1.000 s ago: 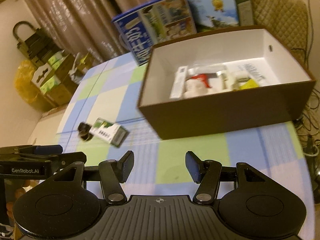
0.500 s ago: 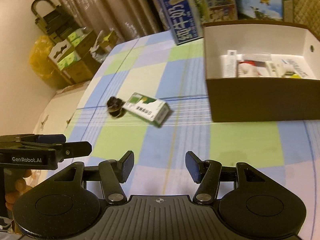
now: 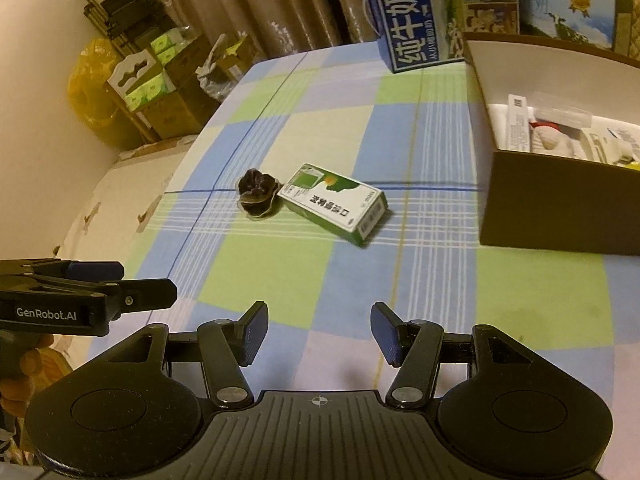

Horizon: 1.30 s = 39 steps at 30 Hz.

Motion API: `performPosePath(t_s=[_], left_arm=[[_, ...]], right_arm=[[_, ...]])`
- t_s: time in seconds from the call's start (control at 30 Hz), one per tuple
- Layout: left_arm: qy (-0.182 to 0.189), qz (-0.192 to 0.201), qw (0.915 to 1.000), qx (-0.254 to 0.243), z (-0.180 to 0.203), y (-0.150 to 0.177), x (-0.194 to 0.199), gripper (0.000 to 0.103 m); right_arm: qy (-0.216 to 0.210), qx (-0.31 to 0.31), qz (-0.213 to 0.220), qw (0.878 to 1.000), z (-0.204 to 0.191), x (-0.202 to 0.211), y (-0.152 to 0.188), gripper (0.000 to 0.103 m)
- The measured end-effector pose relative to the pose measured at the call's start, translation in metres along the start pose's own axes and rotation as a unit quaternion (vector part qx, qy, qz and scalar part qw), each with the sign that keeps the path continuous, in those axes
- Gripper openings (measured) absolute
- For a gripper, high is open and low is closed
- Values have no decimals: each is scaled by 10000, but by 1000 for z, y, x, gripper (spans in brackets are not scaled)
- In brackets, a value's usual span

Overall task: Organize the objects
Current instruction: 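Move both tools back toward the medicine box and scrunchie, then grasp the green medicine box with the right tool while the left tool grasps the scrunchie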

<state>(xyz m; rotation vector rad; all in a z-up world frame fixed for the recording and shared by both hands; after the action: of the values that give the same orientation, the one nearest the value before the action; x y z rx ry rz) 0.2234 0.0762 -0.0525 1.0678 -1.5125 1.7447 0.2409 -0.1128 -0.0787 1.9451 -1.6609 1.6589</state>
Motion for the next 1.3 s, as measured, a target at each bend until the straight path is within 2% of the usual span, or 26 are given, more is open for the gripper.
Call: performPosePath(t_s=[0.4,0.63,1.03,1.3], left_arm=[[-115,-74,9998,126,-26,-14,-21,92],[-383,-132,9990,207,-44,-24,-44,92],[-509,-351,9974,373,-63,-32,-73,92],[-573,-420,9964,462,-75,-37,-85,92]], right_arm=[[-31,521,74,9986,-4,-41,-30,54],[409,814,248,9955,12,-72,-65,55],[184,1172,-62,9929,34,-140,-94,55],[-136,1460,-280,9888,27,-146,-85,56]])
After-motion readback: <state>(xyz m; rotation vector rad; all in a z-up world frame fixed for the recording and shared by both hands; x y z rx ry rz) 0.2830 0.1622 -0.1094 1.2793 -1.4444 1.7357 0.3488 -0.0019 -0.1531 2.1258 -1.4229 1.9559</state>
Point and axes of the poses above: each gripper's, at about its wrist camera, not at the fingertips, and x roughly against the way its jaws point, z to its right, y to its underside, the point moved 3 cm from there along -x, roughly the way its jaws point, and after that the axes turned 6 degrees about -y, right-handed, at the moved point
